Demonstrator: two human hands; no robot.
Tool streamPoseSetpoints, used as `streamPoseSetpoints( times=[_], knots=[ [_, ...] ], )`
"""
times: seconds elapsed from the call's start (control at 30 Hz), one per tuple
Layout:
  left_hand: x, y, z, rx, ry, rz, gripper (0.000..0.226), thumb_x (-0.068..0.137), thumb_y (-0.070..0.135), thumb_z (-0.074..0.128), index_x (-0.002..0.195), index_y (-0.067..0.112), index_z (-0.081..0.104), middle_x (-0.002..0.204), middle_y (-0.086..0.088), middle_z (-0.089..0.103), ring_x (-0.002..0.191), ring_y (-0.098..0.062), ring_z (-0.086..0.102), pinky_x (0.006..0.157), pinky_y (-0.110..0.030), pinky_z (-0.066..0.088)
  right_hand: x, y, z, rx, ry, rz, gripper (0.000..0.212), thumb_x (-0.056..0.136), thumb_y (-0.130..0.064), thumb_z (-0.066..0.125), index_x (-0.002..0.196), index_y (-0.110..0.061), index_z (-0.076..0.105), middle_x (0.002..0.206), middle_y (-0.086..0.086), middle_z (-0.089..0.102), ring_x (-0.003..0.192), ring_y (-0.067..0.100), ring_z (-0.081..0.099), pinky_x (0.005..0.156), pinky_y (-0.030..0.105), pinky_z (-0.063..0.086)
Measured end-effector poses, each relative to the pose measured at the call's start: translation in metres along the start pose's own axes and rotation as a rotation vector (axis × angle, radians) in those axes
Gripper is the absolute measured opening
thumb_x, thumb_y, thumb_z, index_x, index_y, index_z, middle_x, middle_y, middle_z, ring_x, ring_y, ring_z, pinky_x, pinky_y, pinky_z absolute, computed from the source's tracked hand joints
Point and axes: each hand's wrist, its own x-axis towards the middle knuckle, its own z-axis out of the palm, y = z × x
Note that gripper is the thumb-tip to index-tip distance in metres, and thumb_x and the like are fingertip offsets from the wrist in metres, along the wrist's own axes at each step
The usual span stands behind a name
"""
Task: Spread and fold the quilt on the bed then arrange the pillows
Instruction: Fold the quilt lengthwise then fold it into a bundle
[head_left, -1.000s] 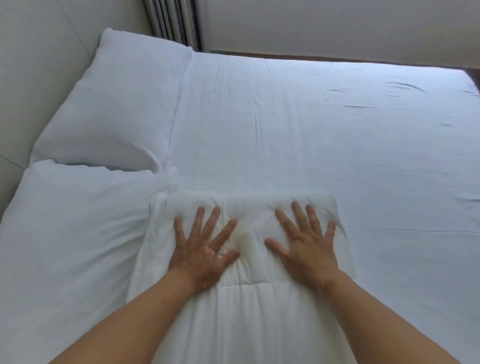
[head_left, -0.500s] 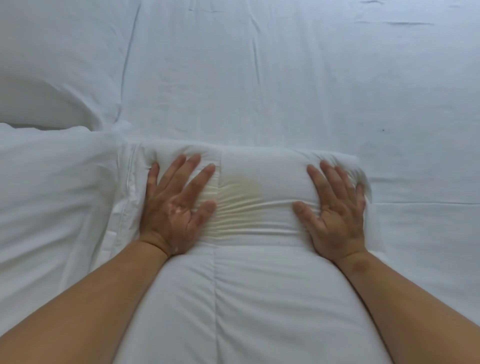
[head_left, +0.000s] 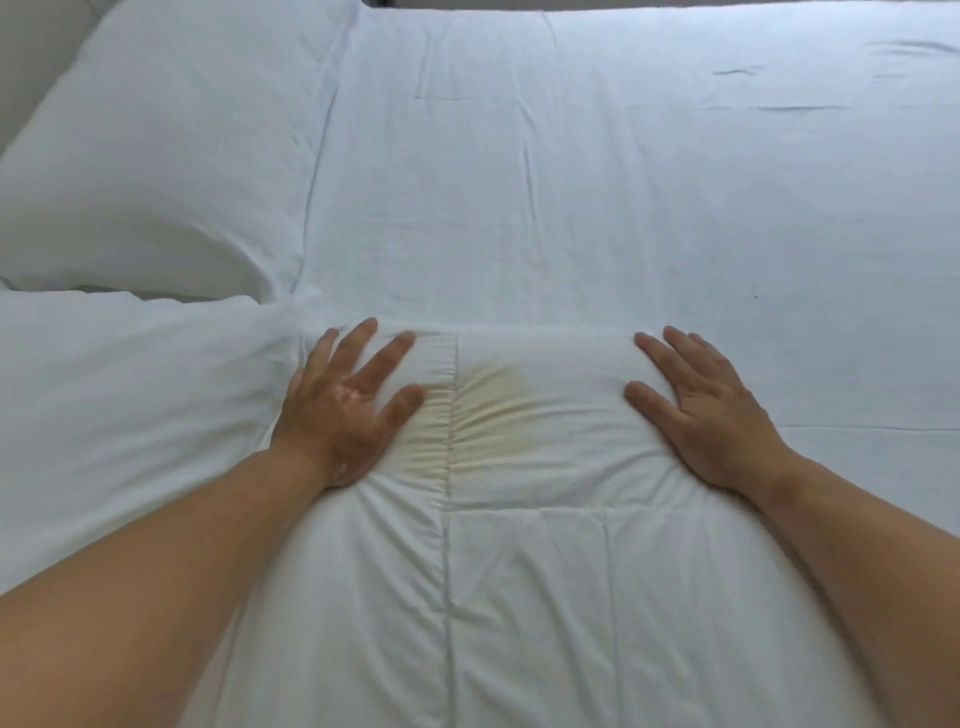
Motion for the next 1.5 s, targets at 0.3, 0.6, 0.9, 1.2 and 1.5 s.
streamPoseSetpoints(
  times=[0.3,0.6,0.9,1.2,1.5],
  knots=[
    [0.037,-0.027,0.078,-0.207,0.277,0.05,0.068,0.09,0.072,0.023,0.145,0.037,0.04,0.155,0.006,0.035,0.145,-0.024,0.029,0.12,-0.045,0.022,0.032,0.023,0.072,0.276,0.34,0.02,0.06,0.085,-0.067,0.037,0.138,-0.044,0.051,0.147,-0.017,0.046,0.142,0.007,0.031,0.113,0.025,0.024],
    [0.03,0.005,0.038,0.155,-0.092,-0.183,0.07,0.085,0.079,0.0,0.15,0.053,0.004,0.163,0.015,-0.001,0.151,-0.023,-0.002,0.117,-0.062,0.005,0.027,-0.017,0.033,-0.256,-0.11,0.241,0.066,0.092,-0.074,0.01,0.154,-0.052,0.003,0.168,-0.007,0.001,0.155,0.025,-0.004,0.114,0.071,0.002],
    [-0.184,0.084,-0.048,-0.049,0.048,0.206,0.068,0.091,0.071,0.024,0.154,0.049,0.012,0.166,0.009,-0.006,0.152,-0.019,-0.014,0.119,-0.058,-0.004,-0.215,-0.108,-0.01,-0.144,0.016,-0.139,0.081,0.087,-0.081,0.025,0.158,-0.044,0.01,0.169,-0.005,-0.008,0.156,0.023,-0.01,0.12,0.06,0.0],
    [-0.223,0.017,0.002,0.279,-0.141,0.259,0.075,0.085,0.083,0.009,0.153,0.051,0.0,0.167,0.009,0.0,0.153,-0.019,-0.004,0.114,-0.069,0.001,-0.26,-0.028,0.041,-0.254,-0.02,-0.193,0.081,0.091,-0.078,0.018,0.158,-0.034,0.023,0.168,-0.001,0.016,0.155,0.023,0.013,0.122,0.058,0.011],
    [-0.399,0.04,-0.004,-0.22,-0.009,-0.29,0.087,0.084,0.074,0.035,0.156,0.03,0.017,0.164,-0.006,0.017,0.151,-0.026,0.016,0.12,-0.052,0.023,-0.4,-0.005,0.015,0.064,0.067,0.128,0.08,0.087,-0.072,0.044,0.156,-0.036,0.027,0.167,0.0,0.015,0.152,0.023,0.019,0.122,0.05,0.024]
  ],
)
